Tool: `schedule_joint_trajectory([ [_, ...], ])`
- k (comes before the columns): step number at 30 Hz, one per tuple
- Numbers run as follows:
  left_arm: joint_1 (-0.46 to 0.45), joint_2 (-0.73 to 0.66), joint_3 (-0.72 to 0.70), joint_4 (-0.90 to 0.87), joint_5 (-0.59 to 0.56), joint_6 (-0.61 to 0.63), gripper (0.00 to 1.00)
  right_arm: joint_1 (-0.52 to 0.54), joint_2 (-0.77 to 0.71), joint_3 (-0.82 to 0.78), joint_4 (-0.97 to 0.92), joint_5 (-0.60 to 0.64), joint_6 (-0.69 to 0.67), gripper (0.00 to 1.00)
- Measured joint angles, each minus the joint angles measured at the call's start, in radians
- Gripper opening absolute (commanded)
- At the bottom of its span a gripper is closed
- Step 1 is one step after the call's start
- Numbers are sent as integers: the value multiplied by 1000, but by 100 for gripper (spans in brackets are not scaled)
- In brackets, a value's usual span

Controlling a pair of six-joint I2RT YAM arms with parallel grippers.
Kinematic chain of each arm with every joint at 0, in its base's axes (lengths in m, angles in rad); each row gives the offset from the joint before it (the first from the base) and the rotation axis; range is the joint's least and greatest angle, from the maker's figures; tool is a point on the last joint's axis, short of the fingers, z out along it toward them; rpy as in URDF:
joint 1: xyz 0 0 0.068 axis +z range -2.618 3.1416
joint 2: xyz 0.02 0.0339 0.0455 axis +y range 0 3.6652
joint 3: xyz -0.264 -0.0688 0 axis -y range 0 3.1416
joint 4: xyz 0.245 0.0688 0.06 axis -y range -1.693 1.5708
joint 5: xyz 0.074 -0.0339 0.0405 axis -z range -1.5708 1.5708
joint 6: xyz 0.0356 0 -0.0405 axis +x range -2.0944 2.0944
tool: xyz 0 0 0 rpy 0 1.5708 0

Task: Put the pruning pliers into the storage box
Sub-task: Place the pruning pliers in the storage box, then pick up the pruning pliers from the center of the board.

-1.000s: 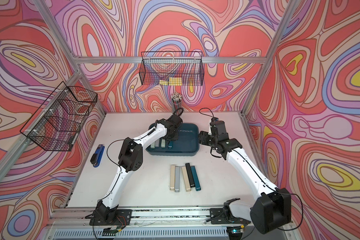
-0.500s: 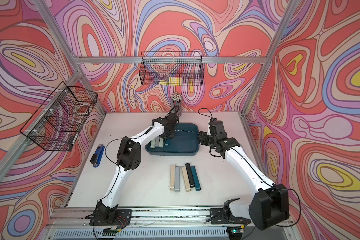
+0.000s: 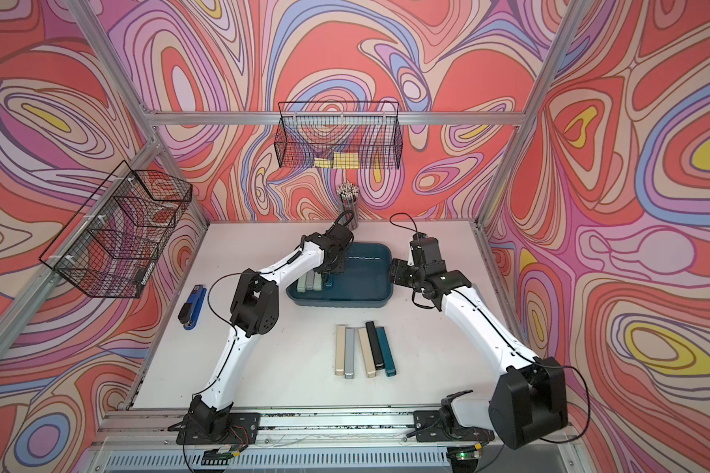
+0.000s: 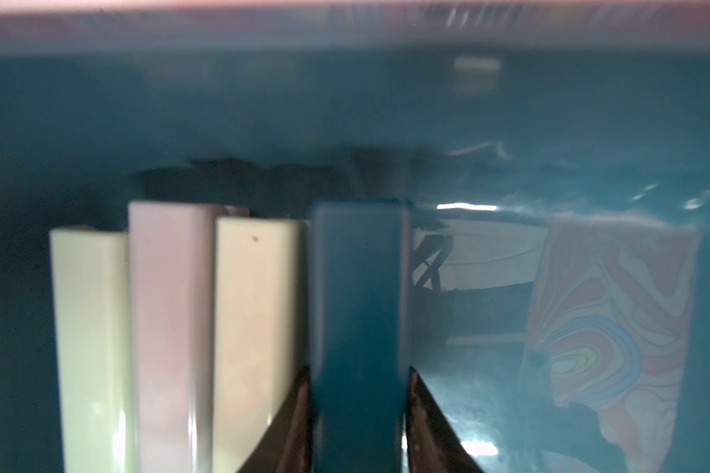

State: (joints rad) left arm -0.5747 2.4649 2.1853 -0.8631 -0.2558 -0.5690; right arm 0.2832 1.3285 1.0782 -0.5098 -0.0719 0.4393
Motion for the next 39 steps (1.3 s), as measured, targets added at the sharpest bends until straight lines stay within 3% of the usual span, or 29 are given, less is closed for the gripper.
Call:
schedule_joint_trajectory([
  [6, 0, -45, -48, 9, 2, 0, 45, 0, 3, 4, -8, 5, -2, 69],
  [17, 0, -352, -192, 42, 55, -6, 47, 0, 3, 55, -41, 33, -23, 69],
  [26, -21, -655, -552, 65, 148, -7, 53, 0, 1, 78, -48, 58, -33, 69],
  [34, -139, -905, -910, 75, 221, -27, 61, 0, 2, 80, -46, 68, -34, 69],
  [39, -210, -971, -1050, 97, 261, -68, 61, 0, 11, 80, -35, 68, -33, 69],
])
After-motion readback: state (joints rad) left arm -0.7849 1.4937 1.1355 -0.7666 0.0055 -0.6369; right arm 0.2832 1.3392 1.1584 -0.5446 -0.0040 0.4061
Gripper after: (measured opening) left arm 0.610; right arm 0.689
